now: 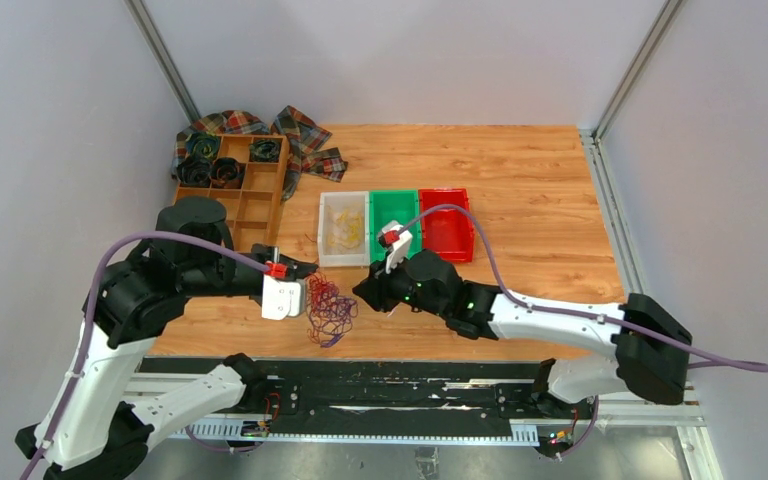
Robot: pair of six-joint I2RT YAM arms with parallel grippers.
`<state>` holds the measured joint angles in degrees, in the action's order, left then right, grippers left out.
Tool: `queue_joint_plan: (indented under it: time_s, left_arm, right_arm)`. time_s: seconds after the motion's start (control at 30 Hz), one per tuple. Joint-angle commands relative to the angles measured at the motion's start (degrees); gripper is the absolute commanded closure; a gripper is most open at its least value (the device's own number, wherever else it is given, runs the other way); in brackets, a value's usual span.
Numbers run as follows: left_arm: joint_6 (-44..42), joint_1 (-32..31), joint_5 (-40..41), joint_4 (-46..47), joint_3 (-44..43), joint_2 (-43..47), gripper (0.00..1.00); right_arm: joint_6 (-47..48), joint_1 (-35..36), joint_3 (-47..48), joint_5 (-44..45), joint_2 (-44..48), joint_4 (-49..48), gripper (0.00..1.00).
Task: Untangle the cables
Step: Untie the cable.
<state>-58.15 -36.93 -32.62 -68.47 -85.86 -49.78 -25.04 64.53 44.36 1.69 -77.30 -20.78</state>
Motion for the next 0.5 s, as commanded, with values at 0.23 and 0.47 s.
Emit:
queue_joint_plan:
  time_s: [0.23,0.47]
  left_arm:
    - [0.31,-0.42,0.82,-0.70,1.44,-0.73,0.99]
    - [3.19,-0.43,1.53,-0.70,2.09,-1.37,0.99]
  right_arm:
    - [9.91,2.72,3.41,4.73,13.45,6.74,0.37]
    - [14.45,9.24,9.09,6.36,9.28,4.52,0.36]
